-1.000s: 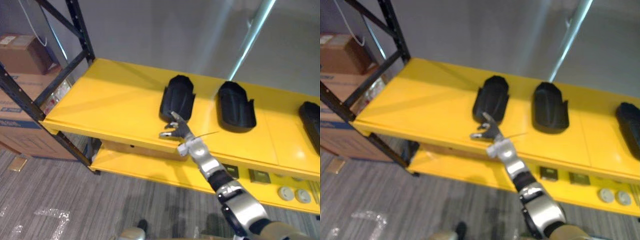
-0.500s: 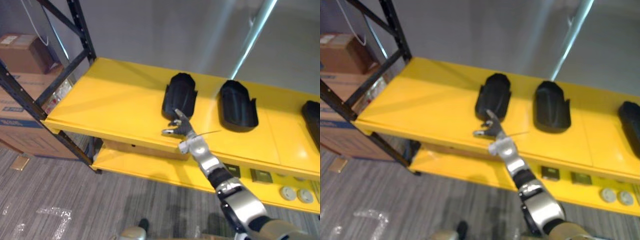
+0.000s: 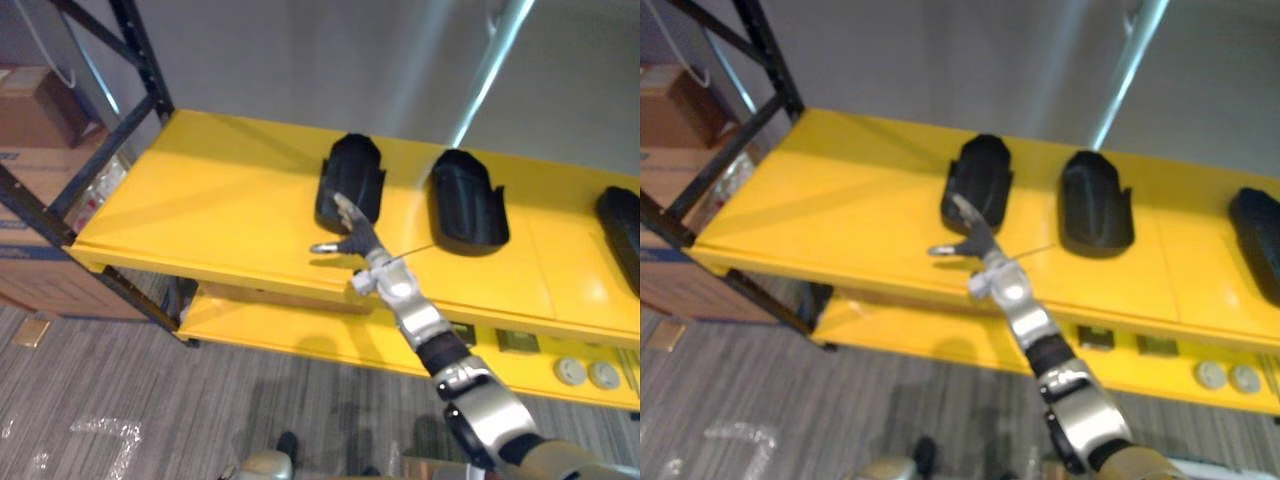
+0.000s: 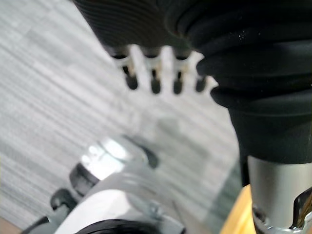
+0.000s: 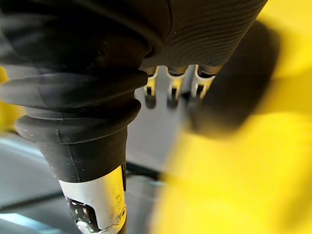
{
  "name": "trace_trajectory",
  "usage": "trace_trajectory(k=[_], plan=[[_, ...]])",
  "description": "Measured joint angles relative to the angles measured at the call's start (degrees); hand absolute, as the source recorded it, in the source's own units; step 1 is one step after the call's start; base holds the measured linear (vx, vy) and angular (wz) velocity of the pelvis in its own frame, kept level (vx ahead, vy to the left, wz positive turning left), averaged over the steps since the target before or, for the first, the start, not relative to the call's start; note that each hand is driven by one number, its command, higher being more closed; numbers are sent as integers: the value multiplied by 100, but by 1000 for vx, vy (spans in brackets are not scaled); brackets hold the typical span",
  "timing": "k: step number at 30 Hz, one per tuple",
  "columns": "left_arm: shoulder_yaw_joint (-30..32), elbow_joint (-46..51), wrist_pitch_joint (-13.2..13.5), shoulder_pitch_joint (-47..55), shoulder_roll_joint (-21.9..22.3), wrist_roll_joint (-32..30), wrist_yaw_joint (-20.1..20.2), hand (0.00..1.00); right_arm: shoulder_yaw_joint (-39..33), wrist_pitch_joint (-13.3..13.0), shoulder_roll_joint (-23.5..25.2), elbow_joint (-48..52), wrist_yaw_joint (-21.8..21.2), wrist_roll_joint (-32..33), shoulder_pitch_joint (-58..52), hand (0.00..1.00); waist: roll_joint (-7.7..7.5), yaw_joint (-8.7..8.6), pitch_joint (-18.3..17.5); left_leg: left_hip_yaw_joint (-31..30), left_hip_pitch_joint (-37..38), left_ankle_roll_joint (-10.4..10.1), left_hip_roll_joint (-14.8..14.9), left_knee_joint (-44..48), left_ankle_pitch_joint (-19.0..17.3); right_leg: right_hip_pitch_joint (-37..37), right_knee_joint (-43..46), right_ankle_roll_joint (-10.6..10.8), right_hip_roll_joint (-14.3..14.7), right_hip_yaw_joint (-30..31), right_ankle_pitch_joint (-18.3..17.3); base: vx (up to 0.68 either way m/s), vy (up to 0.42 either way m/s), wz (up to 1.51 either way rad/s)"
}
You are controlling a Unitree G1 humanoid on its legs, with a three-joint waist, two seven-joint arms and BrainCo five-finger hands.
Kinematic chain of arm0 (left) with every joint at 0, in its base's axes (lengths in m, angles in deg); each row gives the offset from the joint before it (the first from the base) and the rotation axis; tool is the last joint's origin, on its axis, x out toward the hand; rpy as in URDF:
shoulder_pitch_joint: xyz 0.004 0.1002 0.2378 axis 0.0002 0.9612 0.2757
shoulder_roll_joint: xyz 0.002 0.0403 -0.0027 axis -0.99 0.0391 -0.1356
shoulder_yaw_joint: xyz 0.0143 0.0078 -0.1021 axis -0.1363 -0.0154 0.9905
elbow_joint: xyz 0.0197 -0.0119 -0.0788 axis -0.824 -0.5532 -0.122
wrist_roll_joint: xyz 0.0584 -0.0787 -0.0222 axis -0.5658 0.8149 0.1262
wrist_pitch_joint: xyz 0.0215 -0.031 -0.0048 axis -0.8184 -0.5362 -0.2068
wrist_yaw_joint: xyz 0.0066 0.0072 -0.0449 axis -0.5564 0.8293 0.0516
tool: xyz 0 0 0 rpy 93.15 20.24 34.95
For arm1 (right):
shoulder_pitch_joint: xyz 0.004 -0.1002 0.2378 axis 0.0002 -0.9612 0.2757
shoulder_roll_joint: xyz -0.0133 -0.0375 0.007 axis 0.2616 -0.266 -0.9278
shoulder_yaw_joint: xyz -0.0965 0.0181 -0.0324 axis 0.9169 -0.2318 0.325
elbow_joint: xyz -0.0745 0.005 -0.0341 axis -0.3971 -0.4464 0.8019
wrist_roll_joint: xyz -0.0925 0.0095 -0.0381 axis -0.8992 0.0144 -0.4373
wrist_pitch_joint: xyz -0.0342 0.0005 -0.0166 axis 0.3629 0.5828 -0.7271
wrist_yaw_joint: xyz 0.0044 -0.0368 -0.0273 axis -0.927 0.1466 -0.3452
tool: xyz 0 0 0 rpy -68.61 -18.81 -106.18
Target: Walk over and take plastic housings, then place them on the shelf
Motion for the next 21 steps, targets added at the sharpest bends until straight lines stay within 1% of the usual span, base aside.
trace_trajectory(k=[1, 2, 3, 4, 5, 6, 7, 8, 9, 11, 13, 14, 15, 16, 17, 18, 19, 20, 21], plan=[[-9, -5, 0, -17, -18, 4, 0, 0, -20, 17, -97, 257, -173, 155, -9, 0, -13, -54, -8, 22, -1, 0, 16, 2, 0, -13, 0, -17, 16, 32, 20, 9, -3, -28], [-78, -20, 1, -67, -75, 7, -1, 0, -127, 90, -319, 785, -476, 433, -104, 0, -65, -126, -44, 128, 22, 0, 45, 7, 1, -25, 0, -55, 46, 120, 51, 10, -13, -22], [-106, -23, 20, -88, -126, 23, -3, 0, -316, 222, -497, 1270, -826, 771, -223, 0, -135, -238, -131, 180, 21, 0, 67, 9, 1, -34, 0, -65, 69, 141, 57, 2, -17, -20], [-107, -41, 33, -98, -146, 47, -7, 0, -442, 314, -595, 1505, -1026, 1002, -280, 0, -164, -281, -198, 230, 14, 0, 86, 11, 0, -66, 0, -88, 88, 162, 72, 2, -17, -29], [-103, -50, 43, -108, -155, 62, -10, 0, -653, 460, -791, 1897, -1317, 1352, -333, 0, -199, -351, -290, 370, 17, -2, 144, 32, 0, -124, 2, -159, 139, 290, 125, -3, -19, -39], [-104, -68, 44, -120, -185, 67, -10, 0, -871, 603, -1013, 2198, -1544, 1826, -339, 0, -226, -414, -328, 447, 62, -6, 160, 31, -3, -121, 1, -168, 153, 380, 131, -14, -21, -45], [-104, -78, 44, -134, -185, 70, -11, 0, -1001, 667, -1127, 2316, -1631, 2089, -339, 0, -224, -436, -345, 477, 89, -14, 168, 30, -8, -117, 2, -168, 158, 432, 132, -55, -31, -33], [-106, -121, 45, -155, -183, 72, -11, 0, -1262, 745, -1312, 2485, -1729, 2426, -343, 0, -196, -502, -415, 523, 91, -28, 181, 7, -25, -120, 2, -168, 167, 460, 132, -87, -31, -27], [-108, -250, 48, -200, -182, 73, -9, 0, -1484, 781, -1460, 2592, -1705, 2731, -352, 0, -140, -532, -488, 605, 105, -34, 209, 0, -73, -126, 4, -169, 191, 534, 132, -96, -28, -29], [-107, -438, 38, -222, -180, 72, -9, 0, -1803, 763, -1590, 2728, -1675, 3006, -458, 0, -70, -547, -670, 702, 99, -38, 254, -1, -135, -207, 19, -172, 232, 682, 131, -63, -29, -36], [-109, -541, 17, -222, -148, 72, -9, 0, -2128, 693, -1670, 2896, -1382, 3040, -703, 0, -2, -583, -767, 763, 112, -25, 291, -2, -147, -230, 21, -184, 271, 750, 124, -37, -47, -22], [-120, -584, -9, -216, -146, 68, -11, 0, -2413, 641, -1669, 2977, -1091, 3007, -978, 0, 15, -664, -831, 777, 114, -44, 317, -2, -131, -245, 41, -205, 295, 758, 110, -31, -50, -5], [-167, -647, -12, -208, -138, 67, -12, 0, -2732, 566, -1649, 2981, -789, 2972, -1322, 0, 45, -685, -911, 814, 102, -70, 346, -2, -86, -300, 97, -238, 318, 777, 89, -28, -48, -7], [-180, -684, -12, -206, -131, 68, -13, 0, -2890, 555, -1626, 2970, -623, 2969, -1511, 0, 63, -690, -925, 852, 114, -84, 360, -2, -76, -305, 105, -247, 331, 798, 82, -8, -34, -20], [-200, -721, -13, -177, -120, 68, -22, 0, -3159, 515, -1522, 2923, -354, 2947, -1889, 0, 98, -700, -941, 931, 142, -89, 384, -2, -73, -318, 105, -250, 357, 885, 81, -4, -38, -23], [-236, -722, -13, -152, -119, 67, -35, 0, -3288, 466, -1429, 2901, -184, 2862, -2123, 0, 116, -724, -942, 958, 159, -91, 394, -2, -72, -320, 105, -251, 369, 917, 81, 12, -39, -30], [-348, -720, -12, -109, -120, 67, -74, 0, -3517, 342, -1180, 2813, 93, 2641, -2626, 0, 149, -764, -937, 1016, 200, -104, 403, -2, -79, -302, 103, -255, 389, 950, 78, 3, -29, -26], [-404, -721, -13, -56, -119, 65, -103, 0, -3618, 289, -941, 2678, 292, 2476, -2992, 0, 188, -805, -972, 1066, 214, -120, 417, -2, -90, -313, 103, -255, 408, 1013, 77, 6, -21, -27], [-470, -724, -19, -31, -78, 56, -152, 0, -3675, 252, -633, 2496, 610, 2110, -3431, 0, 222, -888, -995, 1108, 215, -124, 426, -2, -94, -335, 102, -253, 421, 1057, 75, 2, -16, -25]])
